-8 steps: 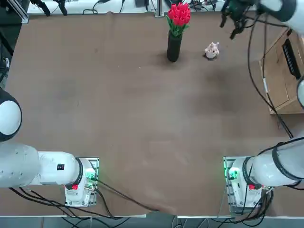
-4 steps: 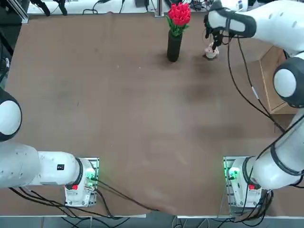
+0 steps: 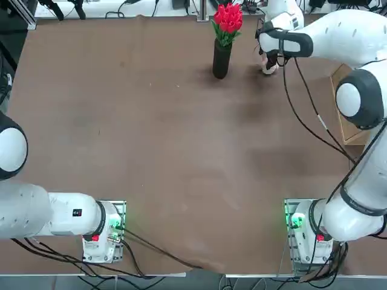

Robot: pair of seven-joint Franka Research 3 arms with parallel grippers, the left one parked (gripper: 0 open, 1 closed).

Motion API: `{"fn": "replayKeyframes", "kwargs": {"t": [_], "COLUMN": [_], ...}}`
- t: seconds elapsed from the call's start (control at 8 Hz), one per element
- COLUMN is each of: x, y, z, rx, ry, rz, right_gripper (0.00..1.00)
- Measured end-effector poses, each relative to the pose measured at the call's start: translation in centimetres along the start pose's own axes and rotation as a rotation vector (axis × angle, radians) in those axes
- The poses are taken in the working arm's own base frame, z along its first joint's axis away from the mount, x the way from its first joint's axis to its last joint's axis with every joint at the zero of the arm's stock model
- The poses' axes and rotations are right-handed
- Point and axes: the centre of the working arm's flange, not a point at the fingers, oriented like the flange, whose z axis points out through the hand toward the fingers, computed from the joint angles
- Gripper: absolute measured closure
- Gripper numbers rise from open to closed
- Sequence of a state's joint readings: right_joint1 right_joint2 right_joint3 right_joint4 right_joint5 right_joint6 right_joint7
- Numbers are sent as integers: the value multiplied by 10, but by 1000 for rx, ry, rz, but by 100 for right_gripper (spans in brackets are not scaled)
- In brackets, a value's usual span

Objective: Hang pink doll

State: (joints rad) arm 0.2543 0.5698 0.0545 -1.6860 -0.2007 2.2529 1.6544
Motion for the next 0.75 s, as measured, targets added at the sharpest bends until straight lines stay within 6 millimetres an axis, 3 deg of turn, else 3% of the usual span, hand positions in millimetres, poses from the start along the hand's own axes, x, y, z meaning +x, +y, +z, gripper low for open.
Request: {"fn": "replayKeyframes", "kwargs": {"t": [0.75], "x": [-1], "y": [-2], "z": [37], "rx": [5], "ry": [54], "rz": [34], "right_gripper": [3]}}
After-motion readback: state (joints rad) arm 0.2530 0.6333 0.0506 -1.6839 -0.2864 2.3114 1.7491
